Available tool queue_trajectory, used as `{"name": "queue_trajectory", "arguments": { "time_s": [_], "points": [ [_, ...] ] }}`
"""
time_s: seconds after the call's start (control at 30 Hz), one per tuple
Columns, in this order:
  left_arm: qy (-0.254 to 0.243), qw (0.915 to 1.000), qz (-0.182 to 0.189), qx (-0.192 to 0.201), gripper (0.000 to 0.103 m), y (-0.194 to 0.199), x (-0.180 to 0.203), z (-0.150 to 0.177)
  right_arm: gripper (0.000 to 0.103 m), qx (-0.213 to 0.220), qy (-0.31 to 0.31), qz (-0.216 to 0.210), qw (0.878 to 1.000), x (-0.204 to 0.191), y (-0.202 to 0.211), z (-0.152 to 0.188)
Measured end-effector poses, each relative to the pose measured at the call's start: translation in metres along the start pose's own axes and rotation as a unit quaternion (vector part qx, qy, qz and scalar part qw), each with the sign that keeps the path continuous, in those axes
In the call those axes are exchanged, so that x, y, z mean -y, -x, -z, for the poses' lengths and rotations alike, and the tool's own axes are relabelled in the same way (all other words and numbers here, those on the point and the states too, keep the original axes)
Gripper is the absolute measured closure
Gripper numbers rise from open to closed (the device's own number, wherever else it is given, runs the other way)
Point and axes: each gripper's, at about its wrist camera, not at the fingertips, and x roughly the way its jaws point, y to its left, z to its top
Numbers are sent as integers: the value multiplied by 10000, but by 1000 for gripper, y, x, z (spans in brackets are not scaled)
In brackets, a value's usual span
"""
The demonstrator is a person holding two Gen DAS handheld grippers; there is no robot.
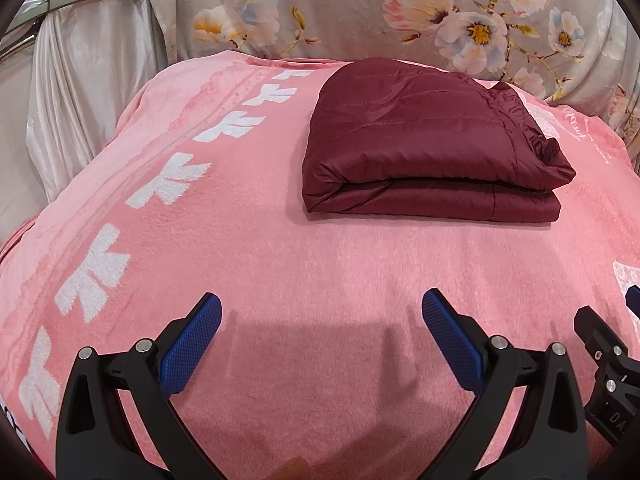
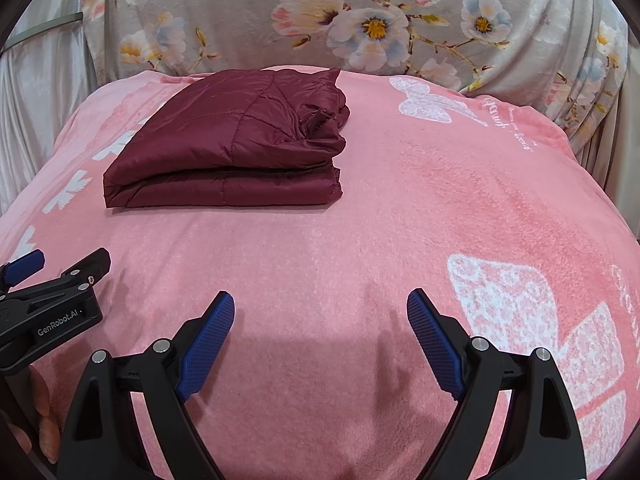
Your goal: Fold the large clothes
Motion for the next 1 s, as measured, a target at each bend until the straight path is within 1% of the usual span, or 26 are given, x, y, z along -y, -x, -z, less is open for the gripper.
{"name": "queue_trajectory", "arguments": {
  "time_s": [1.0],
  "points": [
    [-12, 10000, -3, 48, 5, 1, -3, -1, 17, 4, 8, -4, 10000, 0, 0, 0]
  ]
}}
